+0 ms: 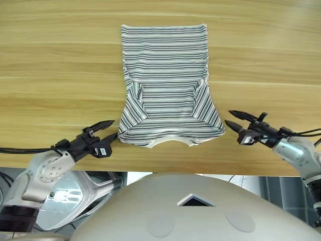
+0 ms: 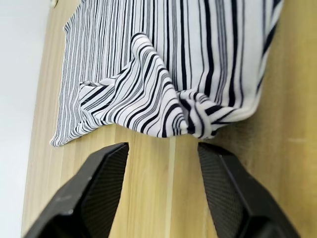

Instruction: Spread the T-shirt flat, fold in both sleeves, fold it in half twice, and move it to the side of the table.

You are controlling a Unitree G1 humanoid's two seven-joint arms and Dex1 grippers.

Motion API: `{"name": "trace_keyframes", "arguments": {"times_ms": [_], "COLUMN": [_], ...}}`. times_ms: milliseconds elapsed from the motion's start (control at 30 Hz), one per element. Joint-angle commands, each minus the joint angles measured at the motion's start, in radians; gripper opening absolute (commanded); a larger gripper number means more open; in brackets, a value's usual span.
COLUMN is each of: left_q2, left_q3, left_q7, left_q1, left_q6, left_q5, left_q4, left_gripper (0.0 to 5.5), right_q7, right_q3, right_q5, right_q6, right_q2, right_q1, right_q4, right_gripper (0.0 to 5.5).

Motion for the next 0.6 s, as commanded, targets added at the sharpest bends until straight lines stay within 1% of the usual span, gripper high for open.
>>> {"name": "trace_keyframes", "arguments": {"times_ms": [33, 133, 267, 467, 600], "left_q2": [0.017, 0.025, 0.039, 0.053, 0.06], "left_q3": [-0.072, -0.113, -0.166, -0.2, -0.214], "left_q7": [-0.048, -0.07, -0.109, -0.119, -0.12], "left_q1": [-0.045, -0.091, -0.136, -0.173, -0.186], "left_q6": [-0.008, -0.023, -0.041, -0.054, -0.055], "left_q5": [0.039, 0.025, 0.016, 0.011, 0.007], "left_q4": [0.05, 0.073, 0.086, 0.119, 0.13], "left_gripper": [2.61, 2.61, 2.61, 2.61, 2.61], "right_q7": [0.056, 0.071, 0.08, 0.113, 0.134], "right_q3": [0.031, 0.042, 0.026, 0.047, 0.033], "right_q5": [-0.009, -0.007, -0.005, 0.001, 0.016], "right_q6": [0.025, 0.031, 0.035, 0.028, 0.032], "right_q2": [-0.007, -0.007, -0.03, -0.044, -0.071], "right_q1": [0.026, 0.026, 0.051, 0.059, 0.095], "right_q4": [-0.032, -0.05, -0.057, -0.082, -0.134], "right_gripper": [1.96, 1.96, 1.96, 1.96, 1.96]}}
